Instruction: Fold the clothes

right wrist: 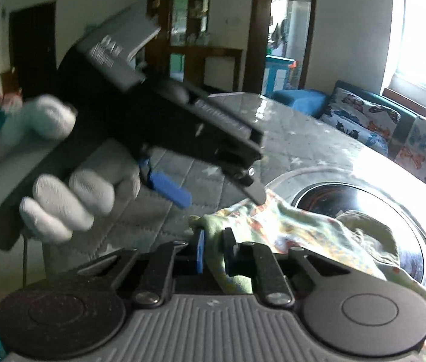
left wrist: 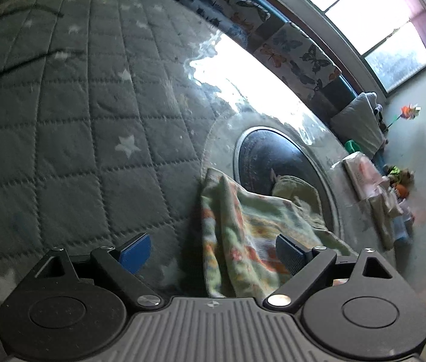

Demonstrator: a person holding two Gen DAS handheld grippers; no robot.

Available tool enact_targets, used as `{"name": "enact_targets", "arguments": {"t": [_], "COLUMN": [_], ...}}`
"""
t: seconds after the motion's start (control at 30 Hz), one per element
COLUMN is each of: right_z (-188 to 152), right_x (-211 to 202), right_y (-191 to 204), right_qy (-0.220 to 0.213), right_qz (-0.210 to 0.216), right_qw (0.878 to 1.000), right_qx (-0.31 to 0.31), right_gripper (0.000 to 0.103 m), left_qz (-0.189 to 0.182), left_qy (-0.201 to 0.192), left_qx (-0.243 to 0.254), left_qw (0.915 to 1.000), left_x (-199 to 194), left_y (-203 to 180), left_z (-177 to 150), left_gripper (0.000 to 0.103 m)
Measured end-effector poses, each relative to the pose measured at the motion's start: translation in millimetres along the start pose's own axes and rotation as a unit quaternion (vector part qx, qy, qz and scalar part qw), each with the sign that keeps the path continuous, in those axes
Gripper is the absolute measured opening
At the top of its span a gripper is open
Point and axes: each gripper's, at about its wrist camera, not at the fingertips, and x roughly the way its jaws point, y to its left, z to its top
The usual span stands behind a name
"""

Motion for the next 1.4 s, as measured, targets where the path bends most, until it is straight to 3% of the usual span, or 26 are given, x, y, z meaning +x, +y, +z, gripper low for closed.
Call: {"name": "enact_targets", "arguments": {"t": [0.13, 0.33, 0.5, 0.57, 0.7, 0.77, 0.83, 0.9, 1.03, 1.1, 1.23, 1.4], "right_z": [-1, -4, -6, -8, -11, -12, -18, -26, -44, -58, -81, -102], "right_x": [-13, -26, -27, -26, -32, -34, -40, -48, -56, -59, -60, -62], "right_y": [-10, -20, -20, -20, -22, -32, -45, -62, -110, -136, -177, -195], "right_qy": [-0.015, -0.031, -0.031, -0.028, -0.026, -0.027, -0.027, -0.025, -0.015, -0.006, -0.001, 0.003], "right_qz": [0.001, 0.004, 0.014, 0.02, 0.023, 0.009, -0.013, -0.047, -0.117, -0.167, -0.221, -0.237], "right_qw": [1.0, 0.999, 0.998, 0.998, 0.998, 0.998, 0.996, 0.993, 0.979, 0.968, 0.945, 0.93], "right_qx": [0.023, 0.041, 0.046, 0.049, 0.055, 0.061, 0.08, 0.104, 0.163, 0.189, 0.241, 0.281], "right_gripper": [0.01, 0.01, 0.01, 0.01, 0.022, 0.026, 0.037, 0.039, 0.045, 0.046, 0.051, 0.053], "left_qz": [-0.026, -0.068, -0.089, -0.091, -0.091, -0.089, -0.087, -0.084, -0.078, -0.075, -0.067, -0.058], "left_qy": [0.03, 0.065, 0.092, 0.092, 0.091, 0.089, 0.087, 0.084, 0.08, 0.077, 0.07, 0.064], "left_qx": [-0.025, -0.049, -0.071, -0.07, -0.066, -0.062, -0.054, -0.047, -0.034, -0.027, -0.009, 0.008], "left_qw": [0.9989, 0.9944, 0.9892, 0.9892, 0.9895, 0.99, 0.991, 0.9918, 0.9932, 0.9938, 0.9953, 0.9963], "left_x": [9, 27, 43, 44, 44, 44, 43, 43, 43, 43, 41, 41], "left_y": [-4, -8, -2, 0, 2, 1, -1, -2, -7, -9, -13, -18], "left_z": [1, 0, -4, -4, -5, -6, -6, -7, -9, -10, -11, -13], "left_gripper": [0.089, 0.066, 0.026, 0.021, 0.017, 0.017, 0.017, 0.017, 0.017, 0.017, 0.017, 0.017]}}
